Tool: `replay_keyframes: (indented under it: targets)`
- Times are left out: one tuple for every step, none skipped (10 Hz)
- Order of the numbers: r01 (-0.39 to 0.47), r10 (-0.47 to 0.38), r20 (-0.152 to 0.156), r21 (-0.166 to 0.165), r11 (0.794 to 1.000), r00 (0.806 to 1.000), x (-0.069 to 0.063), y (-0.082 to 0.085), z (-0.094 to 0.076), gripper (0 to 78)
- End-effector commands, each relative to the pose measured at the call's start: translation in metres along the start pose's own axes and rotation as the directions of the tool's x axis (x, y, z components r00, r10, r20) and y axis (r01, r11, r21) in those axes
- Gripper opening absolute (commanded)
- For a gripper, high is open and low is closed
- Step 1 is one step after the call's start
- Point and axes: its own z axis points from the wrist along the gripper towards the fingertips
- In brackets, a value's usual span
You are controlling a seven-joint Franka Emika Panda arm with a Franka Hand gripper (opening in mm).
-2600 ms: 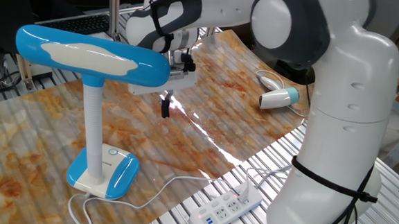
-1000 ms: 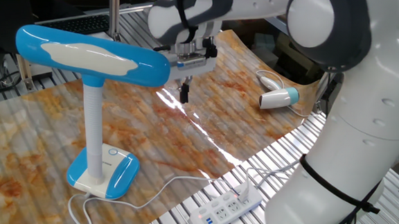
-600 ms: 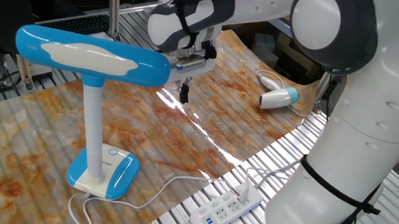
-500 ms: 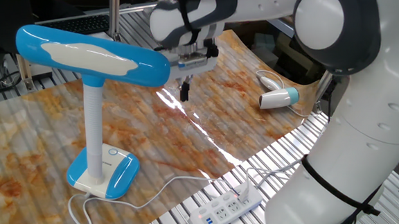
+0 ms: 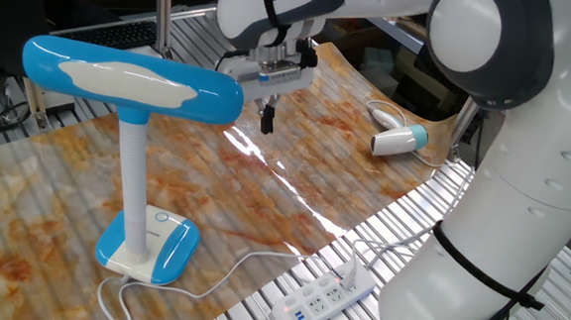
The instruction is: Turn off the desk lamp by pressing the button
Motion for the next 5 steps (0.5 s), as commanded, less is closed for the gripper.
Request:
replay_keyframes:
  targets:
    - [0.011, -0.011, 0.03, -0.006, 1.0, 0.999, 0.0108, -0.0113, -0.0846, 0.0]
    - [0.011, -0.011, 0.036, -0.006, 1.0, 0.999, 0.0127, -0.0111, -0.0869, 0.0]
    - [0.017, -0.016, 0.072, -0.009, 1.0, 0.997, 0.0165, -0.0123, -0.0903, 0.0]
    - [0.024, -0.023, 0.096, -0.009, 1.0, 0.995, 0.0178, -0.013, -0.0913, 0.0]
    - [0.023, -0.021, 0.108, -0.011, 1.0, 0.994, 0.0185, -0.0129, -0.0921, 0.0]
